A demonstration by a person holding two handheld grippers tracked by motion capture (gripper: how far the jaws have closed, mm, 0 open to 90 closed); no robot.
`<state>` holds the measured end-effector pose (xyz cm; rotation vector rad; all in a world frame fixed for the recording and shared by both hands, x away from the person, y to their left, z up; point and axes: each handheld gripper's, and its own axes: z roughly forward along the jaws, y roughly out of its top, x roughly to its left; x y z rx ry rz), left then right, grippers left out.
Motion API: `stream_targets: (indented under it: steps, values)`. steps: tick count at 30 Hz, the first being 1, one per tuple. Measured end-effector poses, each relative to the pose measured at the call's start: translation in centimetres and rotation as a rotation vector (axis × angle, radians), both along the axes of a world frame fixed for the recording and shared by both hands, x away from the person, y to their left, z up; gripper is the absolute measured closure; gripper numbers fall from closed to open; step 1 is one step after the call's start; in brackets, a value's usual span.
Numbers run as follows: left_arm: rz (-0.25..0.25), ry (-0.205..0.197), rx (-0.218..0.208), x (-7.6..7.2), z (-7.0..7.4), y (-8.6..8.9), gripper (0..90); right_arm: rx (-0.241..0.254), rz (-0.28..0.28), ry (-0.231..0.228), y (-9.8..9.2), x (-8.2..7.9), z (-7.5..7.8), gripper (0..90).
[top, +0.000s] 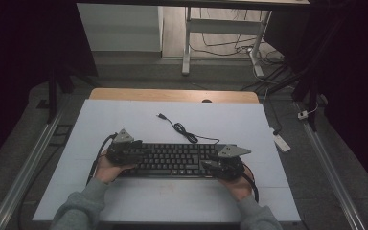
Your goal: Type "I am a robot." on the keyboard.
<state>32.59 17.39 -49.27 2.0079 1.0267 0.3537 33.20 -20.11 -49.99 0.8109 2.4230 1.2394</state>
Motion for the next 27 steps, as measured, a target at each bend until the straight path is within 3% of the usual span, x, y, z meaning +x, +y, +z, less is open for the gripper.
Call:
stream_targets:
  steps: [5,19,27]
  values:
    - [-0.009,0.012,0.021,-0.8,-0.1,0.5,35.0,-0.001,0.005,0.000,0.0,0.0,-0.1,56.0]
    - [0.017,0.028,-0.006,-2.8,-0.6,2.7,33.6,0.004,-0.004,-0.009,-0.6,0.1,0.0,55.9]
    - [0.012,0.030,0.001,-2.9,-0.8,2.9,33.5,0.009,0.005,-0.017,-0.4,0.0,0.3,55.9]
